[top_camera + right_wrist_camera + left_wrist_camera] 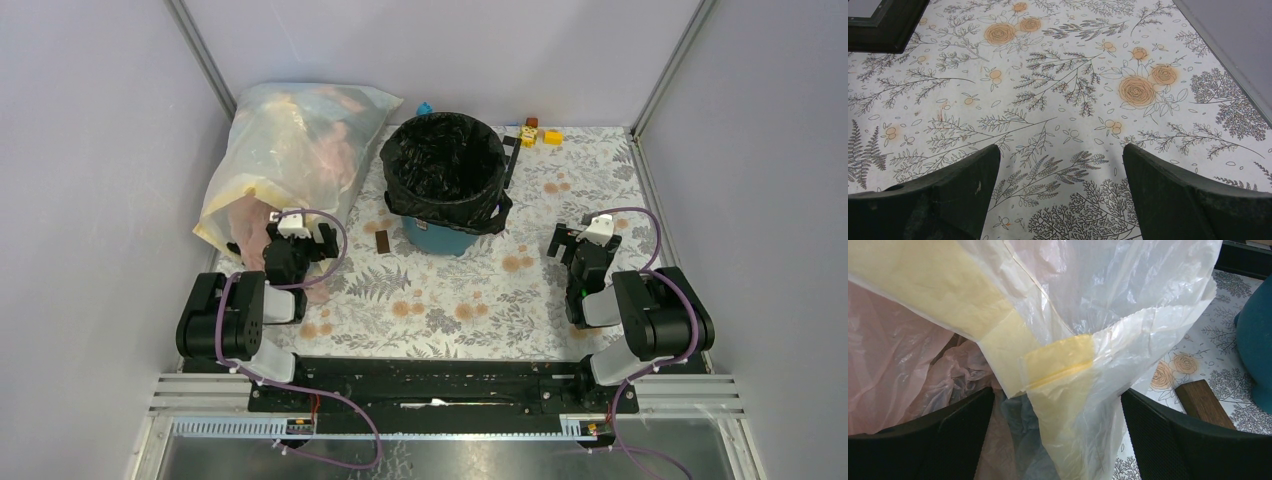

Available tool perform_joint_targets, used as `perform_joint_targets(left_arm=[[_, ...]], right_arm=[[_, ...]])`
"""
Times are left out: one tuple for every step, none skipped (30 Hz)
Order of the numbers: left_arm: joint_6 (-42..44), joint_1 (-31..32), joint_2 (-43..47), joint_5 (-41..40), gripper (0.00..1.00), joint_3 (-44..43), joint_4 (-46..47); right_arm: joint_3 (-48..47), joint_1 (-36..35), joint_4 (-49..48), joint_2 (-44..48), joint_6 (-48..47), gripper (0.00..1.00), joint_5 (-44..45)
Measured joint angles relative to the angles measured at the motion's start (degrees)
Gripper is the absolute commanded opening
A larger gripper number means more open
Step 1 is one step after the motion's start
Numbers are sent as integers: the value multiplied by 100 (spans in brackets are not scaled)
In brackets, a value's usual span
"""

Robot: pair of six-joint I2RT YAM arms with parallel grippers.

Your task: Put the trash bags into the trash bin

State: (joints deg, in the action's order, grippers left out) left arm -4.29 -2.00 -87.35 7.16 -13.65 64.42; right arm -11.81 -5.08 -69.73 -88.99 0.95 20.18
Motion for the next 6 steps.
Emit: perform_joint_targets(left_arm=[[0,0,0,0,99,0,0],[0,2,0,-2,99,0,-2],[2,22,0,-11,99,0,-2],[7,44,0,-39,99,0,-7],[17,66,0,-55,99,-2,-9],[24,90,0,-76,99,-4,-11]], right_arm=[[0,0,0,0,0,100,0],[0,0,0,0,0,100,0],[0,0,0,0,0,100,0],[0,0,0,0,0,100,0],[0,0,0,0,0,100,0],[0,0,0,0,0,100,0]])
